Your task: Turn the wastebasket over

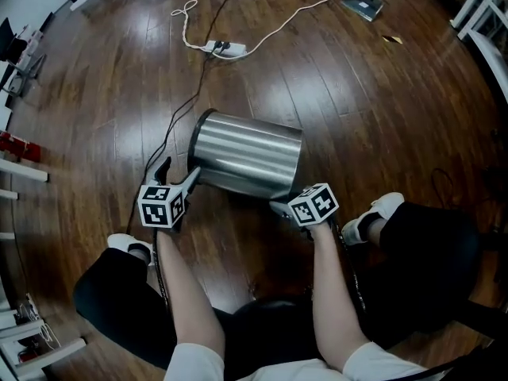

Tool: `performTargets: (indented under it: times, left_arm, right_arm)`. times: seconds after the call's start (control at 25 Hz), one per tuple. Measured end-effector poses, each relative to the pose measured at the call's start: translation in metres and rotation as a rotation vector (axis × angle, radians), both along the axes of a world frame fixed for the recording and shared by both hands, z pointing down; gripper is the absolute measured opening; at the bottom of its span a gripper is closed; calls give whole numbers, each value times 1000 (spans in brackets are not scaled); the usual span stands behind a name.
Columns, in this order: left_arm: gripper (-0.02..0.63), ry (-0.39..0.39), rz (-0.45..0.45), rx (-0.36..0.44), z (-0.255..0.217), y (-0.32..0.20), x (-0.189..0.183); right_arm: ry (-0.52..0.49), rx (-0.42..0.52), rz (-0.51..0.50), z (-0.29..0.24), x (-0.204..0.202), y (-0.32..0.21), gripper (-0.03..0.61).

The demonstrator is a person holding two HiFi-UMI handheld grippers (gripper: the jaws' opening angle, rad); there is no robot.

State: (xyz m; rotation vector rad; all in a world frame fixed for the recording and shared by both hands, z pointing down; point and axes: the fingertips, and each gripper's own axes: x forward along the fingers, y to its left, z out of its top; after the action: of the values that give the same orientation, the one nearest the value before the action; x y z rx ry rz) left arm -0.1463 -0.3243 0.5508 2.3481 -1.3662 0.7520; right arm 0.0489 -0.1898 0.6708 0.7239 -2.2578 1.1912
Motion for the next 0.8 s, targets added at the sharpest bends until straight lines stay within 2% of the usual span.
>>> performTargets:
  times: [0.08,0.12,0.16,0.2,0.28,0.36,0.4,0.44,0.48,0.52,0.6,0.72,0.8]
  left_arm:
    - [370,187,-70,4,12,2,0]
    - [280,278,-105,17,13,1,2]
    - [155,343,-123,27,13,0,4]
    - [95,380,-124,34,12,-2,8]
    - [94,407,-112,45,11,-8,12]
    - [109,403,-74,44,10,-13,20]
    - [137,386,-34,37,12,-14,28]
    - [191,365,7,29,14,-14,36]
    - [206,354,32,26,15,-14,43]
    - [185,365,35,28,14,-16,45]
    - [156,435,-2,30,12,-20,42]
    - [124,537,-45,3,10,-22,37]
    - [107,586,-53,-6,10,-21,36]
  right_arm:
    - [1,-2,-27,-2,12,4,77]
    - [1,8,-44,-3,17,5,75]
    - [3,24,-58,-5,21,6,75]
    - [6,41,-65,-6,25,6,74]
    - [9,68,-58,-9,29,3,74]
    - [19,83,-52,-12,32,-2,74]
    - [27,83,-54,-13,34,-4,74]
    - [35,78,-57,-14,36,-4,74]
    - [43,69,-59,-13,38,-4,74]
    - [54,59,-57,-11,42,-3,75]
    - [106,30,-69,-4,49,2,77]
    - [212,-9,-132,5,61,13,77]
    - [218,-2,-132,-2,67,10,80]
